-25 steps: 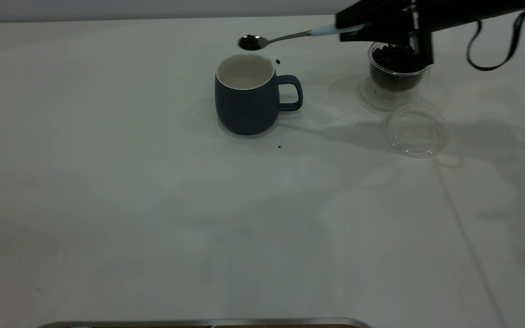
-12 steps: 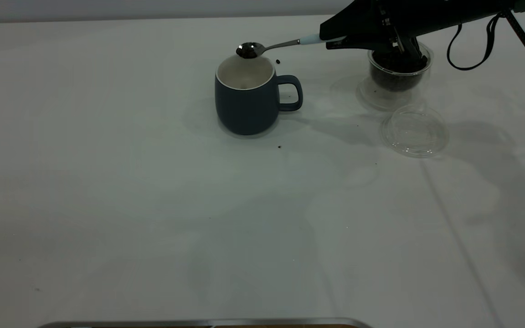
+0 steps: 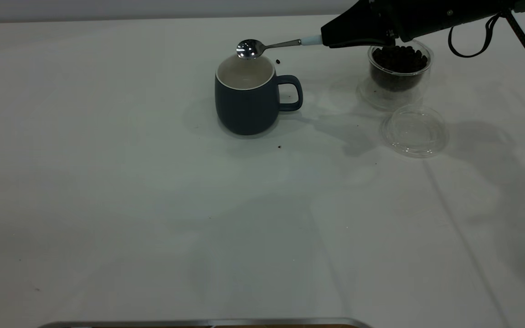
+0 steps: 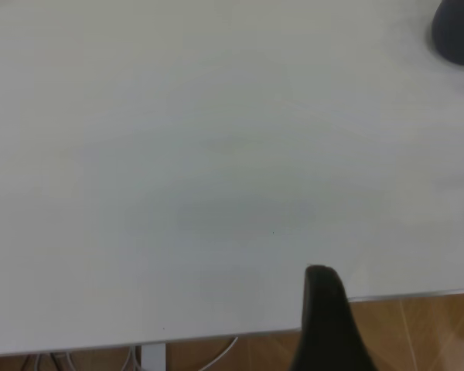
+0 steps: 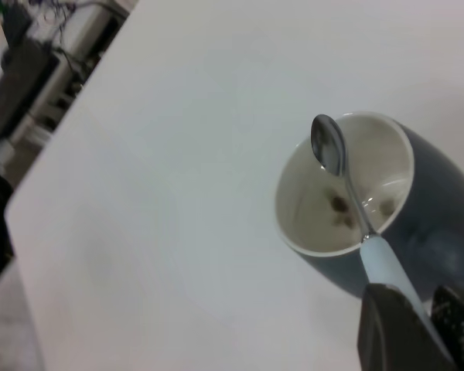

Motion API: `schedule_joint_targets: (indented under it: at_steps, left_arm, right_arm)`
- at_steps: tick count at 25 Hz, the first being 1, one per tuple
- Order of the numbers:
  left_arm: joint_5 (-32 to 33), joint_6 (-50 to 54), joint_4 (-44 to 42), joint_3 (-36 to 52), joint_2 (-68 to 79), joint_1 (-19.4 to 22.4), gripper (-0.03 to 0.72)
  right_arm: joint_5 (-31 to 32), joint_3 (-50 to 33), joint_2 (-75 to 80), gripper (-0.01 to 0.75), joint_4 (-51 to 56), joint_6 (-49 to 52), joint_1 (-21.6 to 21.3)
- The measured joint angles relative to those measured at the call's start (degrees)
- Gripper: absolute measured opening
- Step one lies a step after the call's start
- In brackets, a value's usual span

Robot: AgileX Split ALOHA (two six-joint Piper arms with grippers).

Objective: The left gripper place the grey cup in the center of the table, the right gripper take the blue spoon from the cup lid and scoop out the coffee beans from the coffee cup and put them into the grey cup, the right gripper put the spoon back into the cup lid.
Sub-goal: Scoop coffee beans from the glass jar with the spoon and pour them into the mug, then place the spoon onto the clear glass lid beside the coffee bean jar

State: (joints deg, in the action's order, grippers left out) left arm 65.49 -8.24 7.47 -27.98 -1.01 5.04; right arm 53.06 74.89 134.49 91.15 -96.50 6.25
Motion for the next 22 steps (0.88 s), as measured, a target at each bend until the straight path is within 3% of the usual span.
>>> schedule_joint_targets:
  at_steps: [3,9,15,22]
  left_arm:
    - [0.0,0.0,0.0,0.0,0.0,0.0,0.551]
    - [0.0,0.0,0.0,0.0,0.0,0.0,0.551]
    - [0.0,0.0,0.0,0.0,0.0,0.0,0.551]
    - [0.0,0.0,0.0,0.0,0.0,0.0,0.551]
  right_arm:
    - [0.1,0.0,0.0,0.115,0.3,0.7,0.0]
    - [5.4,-2.2,-3.6,0.115,-0.9,14.8,-2.0]
    - [2.7,-14.2,-13.4,0.115,3.4,23.3,-7.3]
    - [-1.3,-29.0,-18.7,0.115,8.7,22.9,-16.5]
